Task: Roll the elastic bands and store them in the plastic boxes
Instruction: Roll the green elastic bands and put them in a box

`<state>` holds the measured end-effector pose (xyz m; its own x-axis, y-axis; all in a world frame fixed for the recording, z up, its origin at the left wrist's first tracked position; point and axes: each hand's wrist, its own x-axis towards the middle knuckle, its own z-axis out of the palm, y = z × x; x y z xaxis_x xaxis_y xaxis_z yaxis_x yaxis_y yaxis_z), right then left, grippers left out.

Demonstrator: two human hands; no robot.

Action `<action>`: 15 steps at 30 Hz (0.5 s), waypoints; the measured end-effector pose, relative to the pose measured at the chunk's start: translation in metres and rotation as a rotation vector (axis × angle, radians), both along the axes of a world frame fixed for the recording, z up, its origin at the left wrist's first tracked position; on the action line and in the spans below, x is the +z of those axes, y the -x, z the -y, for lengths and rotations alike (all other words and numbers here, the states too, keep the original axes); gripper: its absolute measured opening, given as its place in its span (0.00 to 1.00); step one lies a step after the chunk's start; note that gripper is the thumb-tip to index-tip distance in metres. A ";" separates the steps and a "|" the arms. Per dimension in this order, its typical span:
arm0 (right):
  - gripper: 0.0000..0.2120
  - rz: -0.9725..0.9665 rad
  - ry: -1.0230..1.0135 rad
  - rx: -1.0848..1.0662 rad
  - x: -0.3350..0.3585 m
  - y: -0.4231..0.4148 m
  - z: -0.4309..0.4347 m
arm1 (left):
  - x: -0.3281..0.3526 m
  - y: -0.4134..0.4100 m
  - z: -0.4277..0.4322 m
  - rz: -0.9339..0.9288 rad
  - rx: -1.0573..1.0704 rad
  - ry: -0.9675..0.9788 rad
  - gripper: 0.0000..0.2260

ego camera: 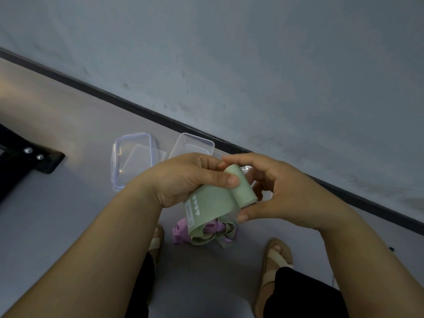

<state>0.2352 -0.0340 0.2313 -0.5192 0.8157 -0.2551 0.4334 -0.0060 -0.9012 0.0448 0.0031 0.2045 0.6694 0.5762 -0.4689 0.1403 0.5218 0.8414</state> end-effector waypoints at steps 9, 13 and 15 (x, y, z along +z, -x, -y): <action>0.28 0.057 -0.119 -0.071 -0.001 -0.005 0.001 | -0.002 0.000 -0.001 0.019 -0.064 -0.026 0.17; 0.28 0.032 -0.145 -0.134 -0.001 -0.010 0.000 | -0.004 0.001 -0.002 -0.045 -0.041 -0.054 0.13; 0.28 0.032 -0.167 -0.138 0.000 -0.010 0.000 | -0.006 0.000 -0.001 -0.056 0.007 -0.044 0.09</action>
<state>0.2450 -0.0340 0.2309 -0.3931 0.9110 -0.1248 0.4673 0.0810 -0.8804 0.0448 0.0044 0.1986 0.6387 0.6016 -0.4797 0.1842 0.4857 0.8545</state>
